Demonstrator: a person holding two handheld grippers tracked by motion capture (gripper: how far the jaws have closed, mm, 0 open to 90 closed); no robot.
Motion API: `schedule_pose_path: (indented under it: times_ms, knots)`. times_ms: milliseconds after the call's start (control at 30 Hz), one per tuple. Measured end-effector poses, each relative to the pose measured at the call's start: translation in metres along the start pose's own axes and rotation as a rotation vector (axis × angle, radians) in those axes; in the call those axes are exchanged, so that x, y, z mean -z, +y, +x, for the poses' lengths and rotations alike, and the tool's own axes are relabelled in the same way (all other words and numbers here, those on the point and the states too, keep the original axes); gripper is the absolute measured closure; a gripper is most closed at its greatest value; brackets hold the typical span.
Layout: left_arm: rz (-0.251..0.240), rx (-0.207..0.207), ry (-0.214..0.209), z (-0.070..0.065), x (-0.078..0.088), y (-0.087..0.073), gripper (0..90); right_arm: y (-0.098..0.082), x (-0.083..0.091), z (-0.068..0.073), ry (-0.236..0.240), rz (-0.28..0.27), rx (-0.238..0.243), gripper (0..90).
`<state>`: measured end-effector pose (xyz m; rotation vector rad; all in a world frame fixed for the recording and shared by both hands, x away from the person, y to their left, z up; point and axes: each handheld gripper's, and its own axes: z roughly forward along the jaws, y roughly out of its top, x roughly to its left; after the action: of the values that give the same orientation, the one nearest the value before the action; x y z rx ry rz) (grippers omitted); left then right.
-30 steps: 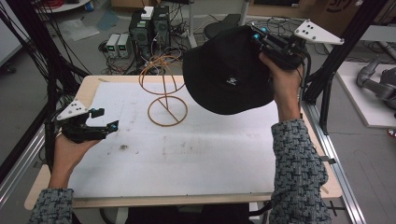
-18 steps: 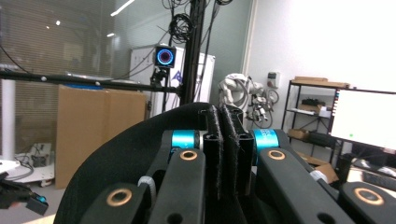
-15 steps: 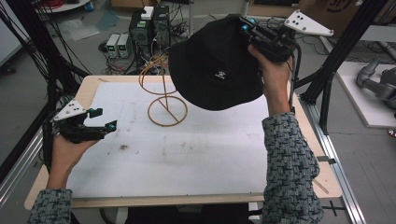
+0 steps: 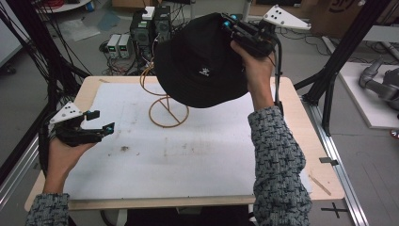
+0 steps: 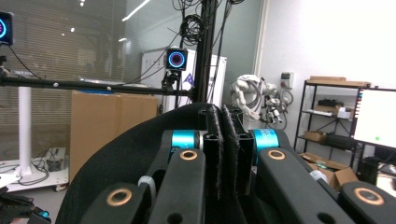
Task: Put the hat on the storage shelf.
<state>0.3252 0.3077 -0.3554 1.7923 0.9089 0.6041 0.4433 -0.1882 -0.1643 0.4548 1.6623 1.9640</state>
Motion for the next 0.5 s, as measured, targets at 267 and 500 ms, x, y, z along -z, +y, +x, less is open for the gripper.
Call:
schedule_pose_path:
  times_ms: [267, 500]
  knots:
    - [-0.001, 0.007, 0.017, 0.003, 0.008, -0.003, 22.5, -0.01, -0.027, 0.006, 0.02, 0.008, -0.021, 87.4]
    - [-0.004, 0.008, 0.03, 0.003, 0.014, -0.006, 22.9, -0.015, -0.042, 0.01, 0.03, 0.019, -0.028, 87.4]
